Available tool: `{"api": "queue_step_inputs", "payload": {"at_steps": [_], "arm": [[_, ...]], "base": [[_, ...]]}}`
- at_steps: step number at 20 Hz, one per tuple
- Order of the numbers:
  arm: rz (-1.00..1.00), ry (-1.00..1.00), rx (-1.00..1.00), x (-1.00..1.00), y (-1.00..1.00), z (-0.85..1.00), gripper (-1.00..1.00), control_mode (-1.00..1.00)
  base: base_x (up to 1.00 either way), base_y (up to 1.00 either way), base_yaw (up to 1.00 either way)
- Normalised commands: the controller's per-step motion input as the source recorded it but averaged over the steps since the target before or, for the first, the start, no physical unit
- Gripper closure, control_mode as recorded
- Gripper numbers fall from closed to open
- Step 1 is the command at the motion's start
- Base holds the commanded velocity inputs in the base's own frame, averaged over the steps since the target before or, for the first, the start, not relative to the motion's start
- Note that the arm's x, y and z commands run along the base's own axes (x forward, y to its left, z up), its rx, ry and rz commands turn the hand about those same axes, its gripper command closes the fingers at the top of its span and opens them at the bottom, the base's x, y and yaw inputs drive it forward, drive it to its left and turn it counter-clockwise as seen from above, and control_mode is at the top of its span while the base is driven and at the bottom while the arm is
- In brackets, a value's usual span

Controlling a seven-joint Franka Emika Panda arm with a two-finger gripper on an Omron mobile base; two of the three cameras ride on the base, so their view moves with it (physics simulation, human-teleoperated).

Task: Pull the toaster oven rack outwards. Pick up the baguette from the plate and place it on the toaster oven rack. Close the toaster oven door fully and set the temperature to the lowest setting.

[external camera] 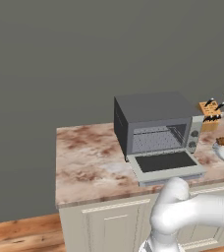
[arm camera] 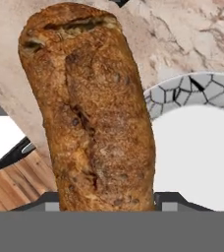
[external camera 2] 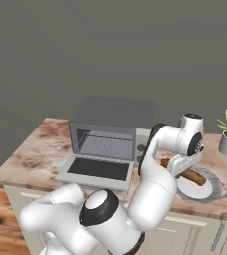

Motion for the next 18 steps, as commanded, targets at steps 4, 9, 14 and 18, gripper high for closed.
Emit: {"api": "queue_step_inputs", "payload": {"at_steps": [4, 9, 14, 18], "arm": [[0.26, -0.06, -0.03, -0.36, 0.62, 0.36, 1.0, -1.0], [0.18, -0.16, 0.0, -0.47, 0.34, 0.23, 1.0, -1.0], [0.17, -0.16, 0.0, -0.24, 0.51, 0.03, 1.0, -1.0], [0.16, -0.18, 0.0, -0.04, 0.48, 0.2, 1.0, -1.0]], "base": [[0.0, 0.0, 0.0], [0.0, 0.0, 0.0], [0.0, 0.0, 0.0], [0.0, 0.0, 0.0]]}}
